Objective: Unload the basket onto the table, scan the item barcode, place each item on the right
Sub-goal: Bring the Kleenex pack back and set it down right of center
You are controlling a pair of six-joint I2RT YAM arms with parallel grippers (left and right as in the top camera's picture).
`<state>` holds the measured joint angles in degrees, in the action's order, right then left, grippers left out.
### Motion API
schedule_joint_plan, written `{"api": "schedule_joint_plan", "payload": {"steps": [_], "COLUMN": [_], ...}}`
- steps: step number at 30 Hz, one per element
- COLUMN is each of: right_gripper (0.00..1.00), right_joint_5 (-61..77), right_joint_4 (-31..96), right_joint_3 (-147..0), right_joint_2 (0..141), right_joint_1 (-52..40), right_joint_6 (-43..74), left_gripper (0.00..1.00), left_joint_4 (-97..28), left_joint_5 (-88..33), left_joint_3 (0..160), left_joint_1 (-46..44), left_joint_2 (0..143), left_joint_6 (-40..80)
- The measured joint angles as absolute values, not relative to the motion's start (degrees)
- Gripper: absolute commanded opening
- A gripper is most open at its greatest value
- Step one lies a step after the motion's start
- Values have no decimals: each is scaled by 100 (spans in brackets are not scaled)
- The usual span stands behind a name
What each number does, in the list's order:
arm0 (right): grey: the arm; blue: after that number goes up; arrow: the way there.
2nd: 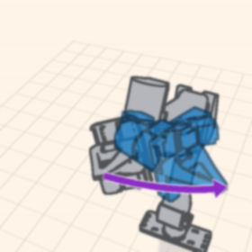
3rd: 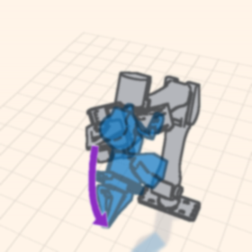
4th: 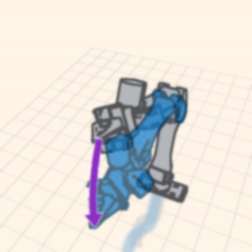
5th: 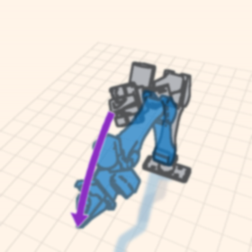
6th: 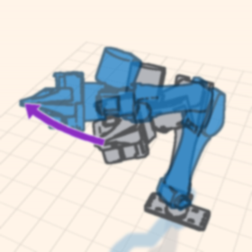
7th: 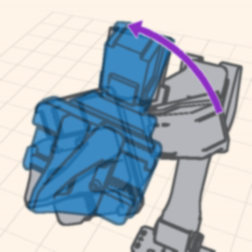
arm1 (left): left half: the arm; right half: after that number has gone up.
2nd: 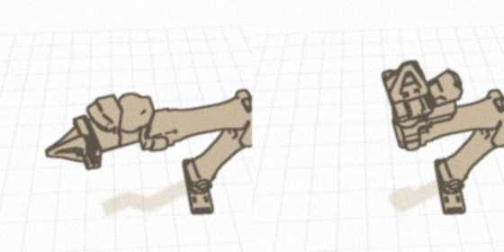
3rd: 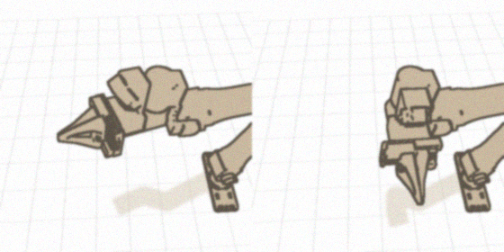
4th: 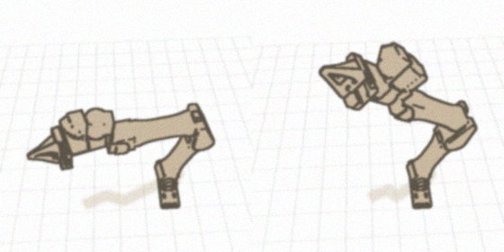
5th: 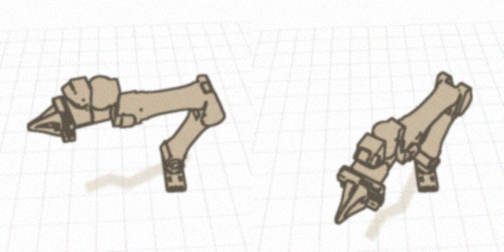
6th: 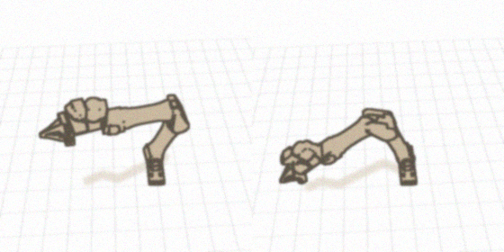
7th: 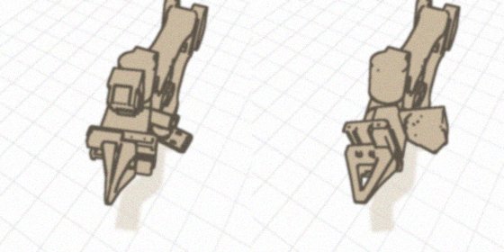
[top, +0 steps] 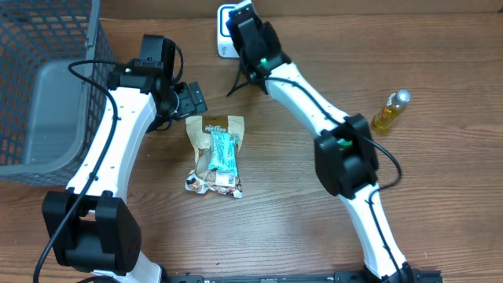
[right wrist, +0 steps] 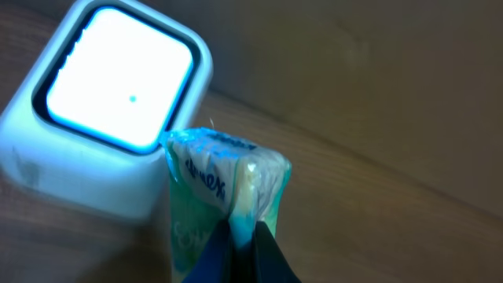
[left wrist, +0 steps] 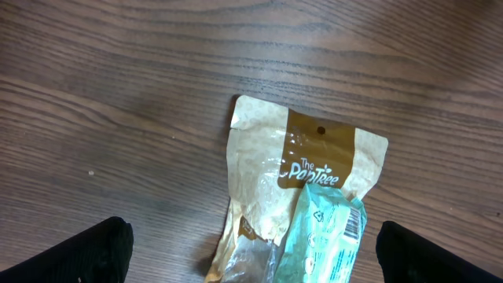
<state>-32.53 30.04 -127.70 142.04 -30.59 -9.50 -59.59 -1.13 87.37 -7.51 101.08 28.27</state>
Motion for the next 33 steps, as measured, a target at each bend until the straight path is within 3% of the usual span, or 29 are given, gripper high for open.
{"api": "schedule_joint_plan", "payload": {"steps": [7, 12, 18, 29, 33], "right_gripper": [4, 4, 6, 10, 17], "right_joint_5": [-2906, -1918, -1223, -1356, -1413], "right_joint_4": [6912, 8512, 8650, 8433, 8403], "right_joint_3": [-12840, -12844, -12046, -10853, -10591], "right_joint_2": [12682, 12621, 12943, 12984, 12984], "right_joint_1": [-3002, -2659, -2359, -2178, -2014], "right_joint_6": [676, 1581, 1933, 2038, 2069], "left_gripper": [100, 100, 100, 100, 100], "left_joint_4": [-5961, -5961, -5961, -5961, -5959], "left_joint_5": [-110, -110, -110, -110, -110], "left_joint_3": [8737, 8737, 8737, 8737, 8737], "left_joint_1": [-751, -751, -751, -751, -751], "left_joint_2": [10108, 10108, 10108, 10108, 10108], "left_joint_6": [2827, 2827, 2827, 2827, 2827]}}
